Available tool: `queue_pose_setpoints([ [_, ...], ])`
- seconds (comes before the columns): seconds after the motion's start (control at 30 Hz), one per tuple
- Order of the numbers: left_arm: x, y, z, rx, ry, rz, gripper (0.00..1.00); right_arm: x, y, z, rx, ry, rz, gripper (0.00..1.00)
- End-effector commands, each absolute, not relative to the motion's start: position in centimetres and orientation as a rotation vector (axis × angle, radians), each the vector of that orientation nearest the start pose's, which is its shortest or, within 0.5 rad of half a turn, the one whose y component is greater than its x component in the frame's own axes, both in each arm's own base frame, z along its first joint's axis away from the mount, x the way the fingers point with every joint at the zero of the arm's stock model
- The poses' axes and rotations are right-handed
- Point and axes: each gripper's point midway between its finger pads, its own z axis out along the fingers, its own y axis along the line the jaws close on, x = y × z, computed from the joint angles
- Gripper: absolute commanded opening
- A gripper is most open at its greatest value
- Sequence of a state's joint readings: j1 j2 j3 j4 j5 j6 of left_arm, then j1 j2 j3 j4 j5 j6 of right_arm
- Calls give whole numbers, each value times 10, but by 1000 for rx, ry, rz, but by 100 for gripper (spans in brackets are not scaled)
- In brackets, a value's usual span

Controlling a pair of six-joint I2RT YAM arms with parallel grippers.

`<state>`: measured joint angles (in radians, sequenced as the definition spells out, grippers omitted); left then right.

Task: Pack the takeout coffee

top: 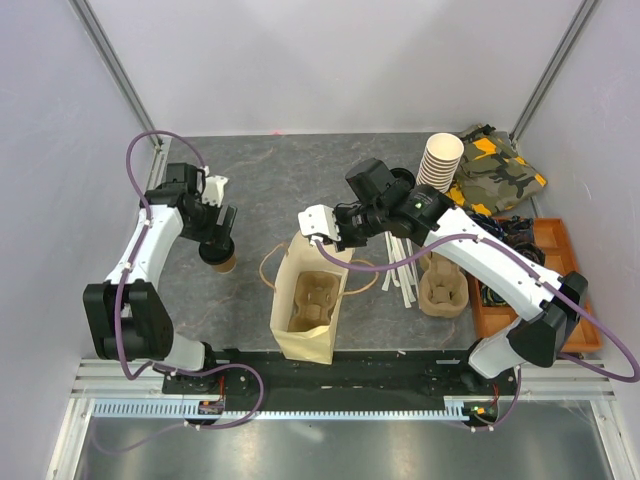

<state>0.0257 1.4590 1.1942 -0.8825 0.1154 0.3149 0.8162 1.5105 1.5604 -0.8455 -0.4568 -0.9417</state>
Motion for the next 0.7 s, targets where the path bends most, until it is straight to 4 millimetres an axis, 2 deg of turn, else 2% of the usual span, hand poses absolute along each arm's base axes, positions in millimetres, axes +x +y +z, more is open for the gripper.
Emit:
queue_pose_setpoints([
  [0.0,317,-5,135,368,2593,-89,89,241,324,266,-1875,1292,465,0],
  [0.67,312,-7,115,398,2600,-100,82,245,327,265,-1870,1309,458,0],
])
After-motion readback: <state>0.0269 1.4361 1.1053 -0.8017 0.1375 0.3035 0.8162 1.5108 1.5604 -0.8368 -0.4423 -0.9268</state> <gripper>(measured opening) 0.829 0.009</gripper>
